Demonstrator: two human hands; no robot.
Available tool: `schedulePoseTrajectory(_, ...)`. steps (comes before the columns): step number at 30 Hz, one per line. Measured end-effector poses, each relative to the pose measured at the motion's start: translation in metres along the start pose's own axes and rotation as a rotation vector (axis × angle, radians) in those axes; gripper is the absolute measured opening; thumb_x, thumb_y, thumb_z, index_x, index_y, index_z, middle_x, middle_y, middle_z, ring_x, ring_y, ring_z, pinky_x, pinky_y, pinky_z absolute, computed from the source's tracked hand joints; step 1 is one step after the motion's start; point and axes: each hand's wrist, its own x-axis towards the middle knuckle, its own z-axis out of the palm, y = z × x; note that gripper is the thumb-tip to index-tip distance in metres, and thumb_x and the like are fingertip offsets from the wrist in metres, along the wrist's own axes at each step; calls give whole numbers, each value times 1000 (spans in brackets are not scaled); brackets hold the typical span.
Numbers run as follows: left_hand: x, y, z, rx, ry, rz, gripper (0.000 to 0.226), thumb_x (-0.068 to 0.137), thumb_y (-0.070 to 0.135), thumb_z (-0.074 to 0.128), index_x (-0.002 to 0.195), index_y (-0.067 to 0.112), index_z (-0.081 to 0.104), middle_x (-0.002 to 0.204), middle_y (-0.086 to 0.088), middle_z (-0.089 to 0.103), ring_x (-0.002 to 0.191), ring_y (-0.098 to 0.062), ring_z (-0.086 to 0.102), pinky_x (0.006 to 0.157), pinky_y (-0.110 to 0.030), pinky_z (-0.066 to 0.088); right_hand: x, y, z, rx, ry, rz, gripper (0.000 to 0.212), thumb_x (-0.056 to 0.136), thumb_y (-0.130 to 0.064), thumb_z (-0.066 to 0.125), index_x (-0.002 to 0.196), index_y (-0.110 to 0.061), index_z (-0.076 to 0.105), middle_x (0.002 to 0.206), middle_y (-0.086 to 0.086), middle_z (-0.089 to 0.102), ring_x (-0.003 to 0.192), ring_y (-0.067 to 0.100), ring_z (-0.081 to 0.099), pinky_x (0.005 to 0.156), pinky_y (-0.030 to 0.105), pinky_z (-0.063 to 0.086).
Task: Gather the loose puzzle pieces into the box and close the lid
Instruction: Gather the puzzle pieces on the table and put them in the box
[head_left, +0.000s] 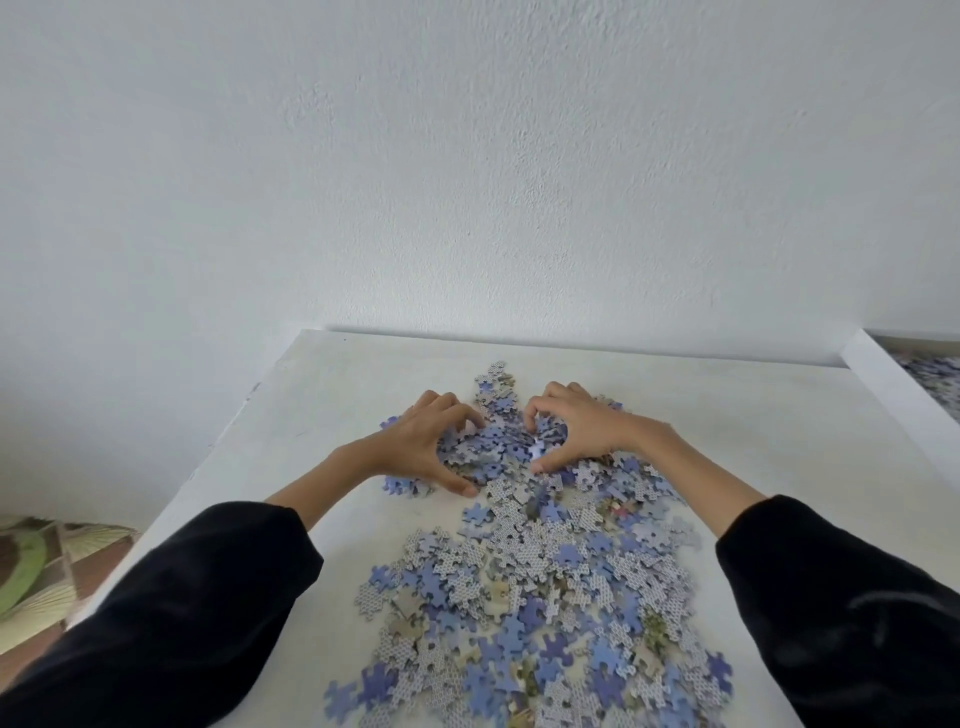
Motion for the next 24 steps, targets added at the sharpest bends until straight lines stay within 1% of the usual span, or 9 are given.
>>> schedulePoseTrajectory(3,-6,1,5,-41,74,29,77,52,84,55,102,26,53,106,4,44,99,-15,41,89,-32,40,-2,1,7,2,112,-16,39,74,-43,70,103,-26,52,99,-4,45,93,13,42,75,27,35)
schedulePoseTrajectory(6,-8,5,12,-19,148,68,55,63,64,57,92,18,55,104,2,47,97,-18,47,89,-41,43,-8,-1,17,118,188,-19,38,76,-41,68,107,-24,54,98,-13,51,86,11,50,77,29,44)
schedulePoseTrajectory(9,-10,8,12,-27,174,102,57,66,61,58,97,14,58,103,-1,52,92,-18,50,85,-41,45,-12,-2,19,143,234,-40,36,79,-43,66,108,-25,58,112,-11,55,99,10,53,86,32,45)
schedulePoseTrajectory(12,-17,4,5,-89,202,95,63,67,68,61,108,21,58,107,1,51,95,-14,51,86,-36,47,-23,0,12,230,318,-81,22,78,-42,66,93,-27,63,98,-8,58,89,9,55,76,25,46)
schedulePoseTrajectory(15,-31,-7,4,-92,379,-53,62,72,73,47,110,26,58,114,3,50,105,-12,47,94,-39,42,-43,17,9,311,554,-43,13,84,-33,61,94,-26,62,95,-11,59,90,9,56,83,31,49)
schedulePoseTrajectory(17,-42,-14,8,-112,436,-170,77,73,80,32,117,22,56,123,1,48,114,-12,43,101,-38,37,-58,31,14,382,677,37,14,88,-30,57,101,-26,60,102,-10,61,98,13,58,91,37,46)
schedulePoseTrajectory(20,-52,-14,19,-36,330,-195,102,66,91,18,136,20,42,142,0,35,130,-13,33,109,-34,23,-74,39,28,342,607,128,44,86,-58,45,120,-32,51,129,-11,50,123,16,45,103,39,33)
schedulePoseTrajectory(22,-50,-7,24,27,256,-141,110,62,93,18,144,21,30,149,1,26,135,-11,24,112,-33,15,-76,35,34,252,497,133,81,70,-83,27,133,-35,40,144,-7,35,134,15,30,111,44,20)
schedulePoseTrajectory(24,-45,3,28,53,204,-81,115,58,95,20,148,22,19,153,3,19,134,-5,17,113,-33,10,-73,28,34,179,412,116,100,57,-93,15,139,-37,29,151,-2,23,139,16,20,114,49,13)
